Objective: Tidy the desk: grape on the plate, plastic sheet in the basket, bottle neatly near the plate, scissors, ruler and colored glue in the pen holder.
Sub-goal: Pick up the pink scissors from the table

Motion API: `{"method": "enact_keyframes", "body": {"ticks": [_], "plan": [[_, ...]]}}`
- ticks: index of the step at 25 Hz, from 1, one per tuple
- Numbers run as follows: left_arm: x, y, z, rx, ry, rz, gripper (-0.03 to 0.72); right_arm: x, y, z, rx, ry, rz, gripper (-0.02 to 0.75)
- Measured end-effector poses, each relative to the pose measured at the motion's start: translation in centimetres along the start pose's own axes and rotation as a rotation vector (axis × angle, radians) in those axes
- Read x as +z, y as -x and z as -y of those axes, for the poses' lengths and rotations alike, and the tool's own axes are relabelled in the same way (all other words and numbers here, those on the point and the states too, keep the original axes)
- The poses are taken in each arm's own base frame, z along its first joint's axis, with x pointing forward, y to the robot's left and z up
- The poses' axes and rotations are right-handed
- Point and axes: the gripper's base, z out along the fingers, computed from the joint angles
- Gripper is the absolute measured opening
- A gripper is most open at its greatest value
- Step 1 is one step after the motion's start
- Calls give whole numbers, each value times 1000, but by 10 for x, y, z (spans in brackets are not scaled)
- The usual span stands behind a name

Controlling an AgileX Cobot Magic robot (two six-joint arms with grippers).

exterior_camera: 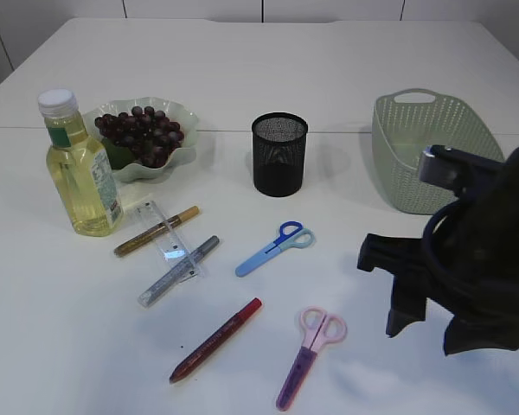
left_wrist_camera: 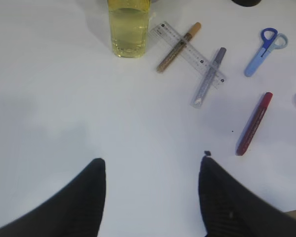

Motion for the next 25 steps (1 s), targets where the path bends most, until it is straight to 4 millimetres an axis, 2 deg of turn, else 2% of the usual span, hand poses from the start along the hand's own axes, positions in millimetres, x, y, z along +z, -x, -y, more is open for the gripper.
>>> {"method": "enact_keyframes", "body": {"ticks": [5, 12, 17, 25], "plan": [[0, 0, 0, 0, 0, -2, 435, 28, 10, -17, 8, -9, -27, 422], [0, -1, 0, 0, 0, -13, 435, 70, 12, -55, -18, -59, -81, 422], [0, -2, 0, 0, 0, -18, 435, 80, 23, -70, 1, -44, -69, 421], [0, -2, 0, 0, 0, -19, 435, 100, 23, -74, 52, -56, -100, 419]]}}
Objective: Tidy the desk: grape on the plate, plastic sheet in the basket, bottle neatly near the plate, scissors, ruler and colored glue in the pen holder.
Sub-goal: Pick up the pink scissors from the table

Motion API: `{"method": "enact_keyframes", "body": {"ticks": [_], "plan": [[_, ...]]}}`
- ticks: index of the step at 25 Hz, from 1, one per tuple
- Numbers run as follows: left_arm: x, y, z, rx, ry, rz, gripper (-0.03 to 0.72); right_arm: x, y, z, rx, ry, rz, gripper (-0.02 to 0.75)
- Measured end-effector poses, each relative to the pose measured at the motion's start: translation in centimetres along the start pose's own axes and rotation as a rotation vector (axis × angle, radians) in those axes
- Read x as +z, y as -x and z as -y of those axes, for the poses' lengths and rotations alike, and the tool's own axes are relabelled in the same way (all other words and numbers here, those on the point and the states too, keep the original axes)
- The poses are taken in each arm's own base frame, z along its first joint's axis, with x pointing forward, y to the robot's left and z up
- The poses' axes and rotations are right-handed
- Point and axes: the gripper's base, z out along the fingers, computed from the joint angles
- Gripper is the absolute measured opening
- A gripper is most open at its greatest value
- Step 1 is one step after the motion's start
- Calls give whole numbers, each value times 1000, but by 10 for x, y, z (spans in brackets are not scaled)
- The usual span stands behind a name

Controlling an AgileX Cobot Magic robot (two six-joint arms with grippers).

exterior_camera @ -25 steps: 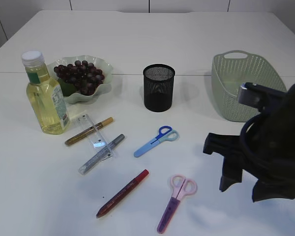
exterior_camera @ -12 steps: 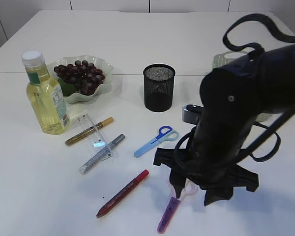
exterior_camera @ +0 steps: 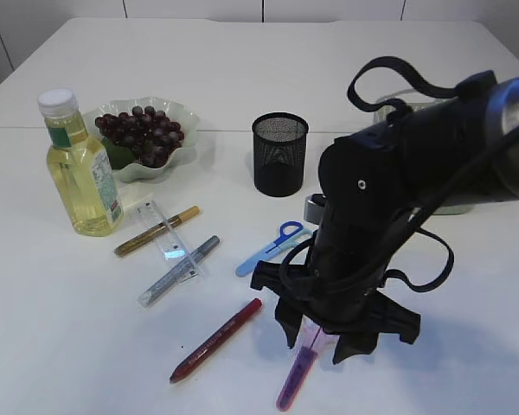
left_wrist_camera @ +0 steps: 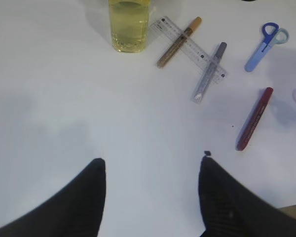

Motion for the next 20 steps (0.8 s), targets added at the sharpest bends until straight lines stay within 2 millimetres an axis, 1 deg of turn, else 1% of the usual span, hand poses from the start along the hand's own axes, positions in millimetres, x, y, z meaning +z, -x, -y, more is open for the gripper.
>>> {"method": "enact_keyframes", "body": {"ticks": [8, 20], "plan": [[0, 0, 0, 0, 0, 0, 435, 1, 3, -6, 18, 56, 23, 419], [0, 0, 0, -1, -1, -2, 434, 1, 5, -5, -4, 44, 45, 418]]}}
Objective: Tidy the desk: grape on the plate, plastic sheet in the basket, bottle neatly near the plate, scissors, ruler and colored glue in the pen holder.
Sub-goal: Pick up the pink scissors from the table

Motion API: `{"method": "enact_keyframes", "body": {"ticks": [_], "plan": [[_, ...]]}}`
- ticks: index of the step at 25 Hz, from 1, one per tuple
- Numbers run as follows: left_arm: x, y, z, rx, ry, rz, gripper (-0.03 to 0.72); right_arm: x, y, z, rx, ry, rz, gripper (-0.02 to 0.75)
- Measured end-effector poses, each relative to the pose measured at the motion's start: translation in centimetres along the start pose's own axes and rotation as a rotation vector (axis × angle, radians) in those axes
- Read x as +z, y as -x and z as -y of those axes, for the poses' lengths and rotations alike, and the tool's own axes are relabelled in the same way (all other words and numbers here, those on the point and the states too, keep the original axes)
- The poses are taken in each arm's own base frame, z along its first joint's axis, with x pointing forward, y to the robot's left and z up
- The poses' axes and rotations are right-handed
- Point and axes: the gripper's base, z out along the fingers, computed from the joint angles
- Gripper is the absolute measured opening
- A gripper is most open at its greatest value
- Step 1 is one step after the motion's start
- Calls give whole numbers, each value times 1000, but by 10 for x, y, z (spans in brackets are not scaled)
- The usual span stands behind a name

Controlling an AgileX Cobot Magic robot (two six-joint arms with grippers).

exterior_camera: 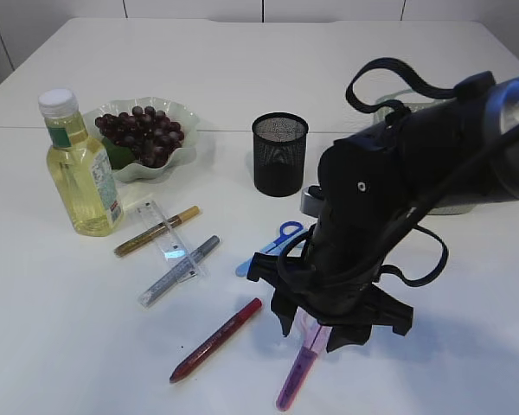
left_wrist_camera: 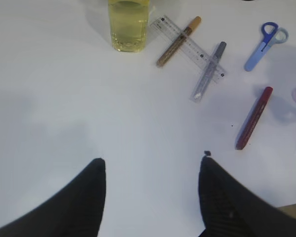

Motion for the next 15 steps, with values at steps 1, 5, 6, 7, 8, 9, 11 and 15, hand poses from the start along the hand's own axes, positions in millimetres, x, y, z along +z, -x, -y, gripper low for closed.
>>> {"method": "enact_keyframes", "body": {"ticks": [1, 5, 6, 7, 8, 9, 11, 15], "plan": [[0, 0, 0, 0, 0, -2, 434, 1, 0, 0, 2, -1, 0, 419], [0, -1, 0, 0, 0, -10, 434, 10, 0, 0, 13, -19, -21, 418], [0, -1, 0, 0, 1, -15, 434, 13, -1, 0, 20, -22, -29, 418], [0, -2, 0, 0, 1, -19, 434, 14, -1, 0, 24, -24, -34, 418], [0, -2, 0, 0, 1, -19, 434, 15, -1, 0, 28, -23, -37, 418], [0, -2, 0, 0, 1, -19, 434, 16, -1, 0, 28, -26, -38, 418], [0, -2, 0, 0, 1, -21, 434, 17, -1, 0, 30, -28, -41, 417], [0, -2, 0, 0, 0, -21, 434, 22, -1, 1, 31, -39, -48, 417]]}}
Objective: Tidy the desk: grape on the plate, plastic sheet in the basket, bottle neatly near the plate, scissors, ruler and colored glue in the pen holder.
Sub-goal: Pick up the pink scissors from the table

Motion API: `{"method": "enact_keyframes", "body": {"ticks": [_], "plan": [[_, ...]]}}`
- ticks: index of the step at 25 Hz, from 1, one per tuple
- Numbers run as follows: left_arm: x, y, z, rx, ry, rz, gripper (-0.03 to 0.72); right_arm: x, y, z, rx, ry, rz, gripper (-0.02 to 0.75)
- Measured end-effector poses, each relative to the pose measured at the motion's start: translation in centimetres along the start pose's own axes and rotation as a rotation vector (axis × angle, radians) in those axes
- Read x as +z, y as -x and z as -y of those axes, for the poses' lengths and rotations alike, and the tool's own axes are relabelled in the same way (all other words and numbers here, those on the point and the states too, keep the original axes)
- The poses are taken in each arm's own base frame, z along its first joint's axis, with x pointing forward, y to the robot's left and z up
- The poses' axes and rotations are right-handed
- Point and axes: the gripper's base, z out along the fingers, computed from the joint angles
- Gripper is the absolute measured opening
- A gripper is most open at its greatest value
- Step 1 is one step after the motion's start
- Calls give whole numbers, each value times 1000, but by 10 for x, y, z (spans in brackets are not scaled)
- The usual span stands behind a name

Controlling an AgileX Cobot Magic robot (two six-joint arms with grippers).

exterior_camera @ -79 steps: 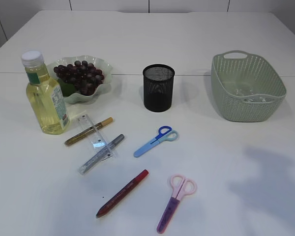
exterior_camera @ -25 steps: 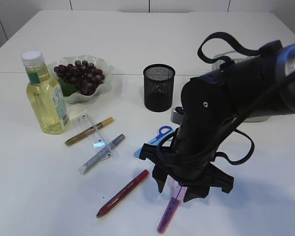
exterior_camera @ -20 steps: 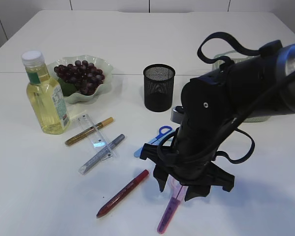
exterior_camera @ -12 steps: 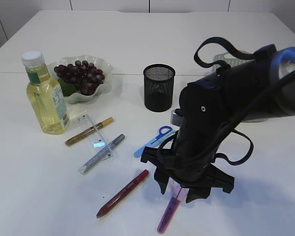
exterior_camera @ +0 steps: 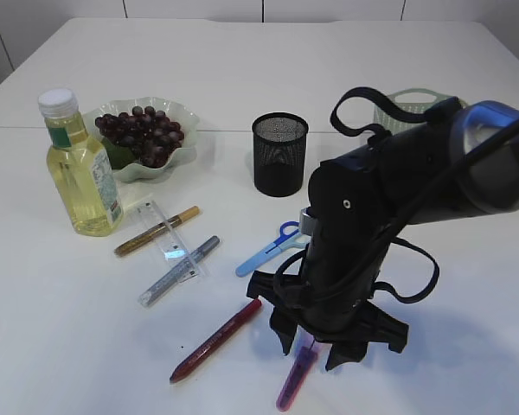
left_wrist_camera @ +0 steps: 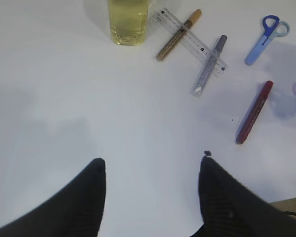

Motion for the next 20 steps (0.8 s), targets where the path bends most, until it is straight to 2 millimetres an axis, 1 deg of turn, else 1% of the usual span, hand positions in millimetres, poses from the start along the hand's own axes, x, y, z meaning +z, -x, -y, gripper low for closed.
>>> {"method": "enact_keyframes", "body": {"ticks": [4, 10, 20], "plan": [[0, 0, 0, 0, 0, 0, 433, 1, 0, 0, 0, 0, 0, 415], [0, 0, 0, 0, 0, 0, 405, 3, 0, 0, -2, -8, -2, 415], [0, 0, 0, 0, 0, 0, 393, 6, 2, -1, -4, 0, 8, 416]]}}
